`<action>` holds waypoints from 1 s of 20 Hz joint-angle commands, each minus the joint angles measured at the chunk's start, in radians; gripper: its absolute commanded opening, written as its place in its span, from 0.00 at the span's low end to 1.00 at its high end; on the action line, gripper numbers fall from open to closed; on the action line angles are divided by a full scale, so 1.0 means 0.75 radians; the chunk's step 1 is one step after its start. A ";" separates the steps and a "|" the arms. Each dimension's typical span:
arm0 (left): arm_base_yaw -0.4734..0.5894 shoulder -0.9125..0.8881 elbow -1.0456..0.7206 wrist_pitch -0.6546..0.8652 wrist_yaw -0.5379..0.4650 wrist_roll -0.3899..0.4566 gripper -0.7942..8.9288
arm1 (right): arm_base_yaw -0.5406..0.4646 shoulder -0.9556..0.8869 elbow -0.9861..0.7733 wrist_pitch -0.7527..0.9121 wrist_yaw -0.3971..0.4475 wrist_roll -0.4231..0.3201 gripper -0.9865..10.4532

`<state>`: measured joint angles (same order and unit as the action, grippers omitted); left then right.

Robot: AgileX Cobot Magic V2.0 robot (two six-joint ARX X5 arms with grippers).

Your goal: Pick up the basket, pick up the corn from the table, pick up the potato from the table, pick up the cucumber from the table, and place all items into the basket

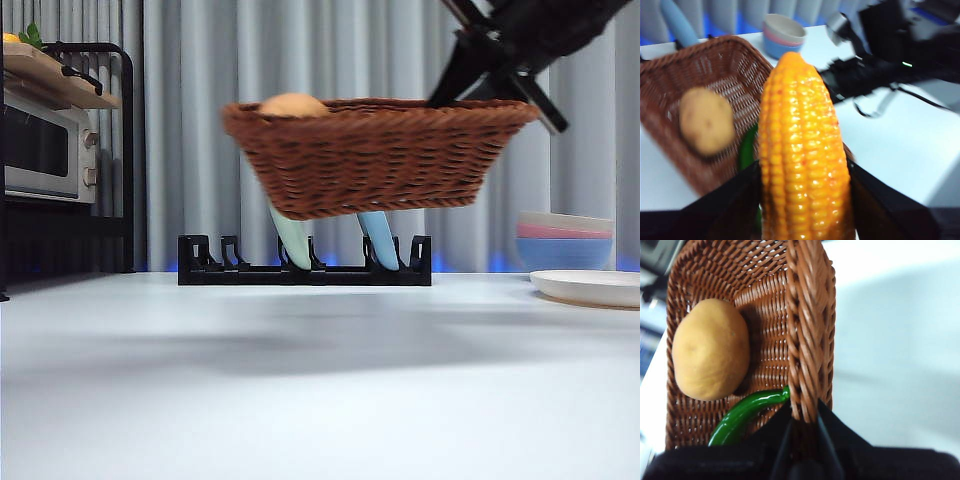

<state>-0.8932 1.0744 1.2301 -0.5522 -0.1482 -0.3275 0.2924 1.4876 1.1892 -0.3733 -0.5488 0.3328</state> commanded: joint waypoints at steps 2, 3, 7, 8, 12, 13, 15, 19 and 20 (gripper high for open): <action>0.111 0.287 0.122 0.048 0.042 0.080 0.07 | 0.089 0.007 0.015 0.022 0.064 0.020 0.08; 0.133 0.376 0.169 0.068 0.034 0.089 0.07 | 0.104 0.007 0.015 0.019 0.064 0.023 0.08; 0.196 0.621 0.317 0.077 0.035 0.090 0.08 | 0.130 0.007 0.015 -0.009 0.067 0.025 0.08; 0.199 0.644 0.331 0.071 0.039 0.089 0.14 | 0.130 0.007 0.015 -0.013 0.067 0.033 0.08; 0.207 0.675 0.334 0.045 0.096 0.090 0.70 | 0.130 0.007 0.015 -0.028 0.066 0.045 0.08; 0.207 0.675 0.334 0.044 0.096 0.090 0.70 | 0.130 0.007 0.015 -0.029 0.066 0.049 0.08; 0.207 0.675 0.335 0.048 0.100 0.090 0.70 | 0.130 0.007 0.015 -0.031 0.064 0.059 0.08; 0.207 0.655 0.378 -0.011 0.100 0.095 0.70 | 0.129 0.007 0.015 -0.032 0.041 0.059 0.08; 0.205 0.638 0.413 -0.048 0.099 0.106 0.70 | 0.129 0.007 0.015 -0.032 0.042 0.059 0.08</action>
<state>-0.7406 1.5703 1.5307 -0.6022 -0.0753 -0.2619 0.3866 1.4876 1.1892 -0.4149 -0.5026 0.3595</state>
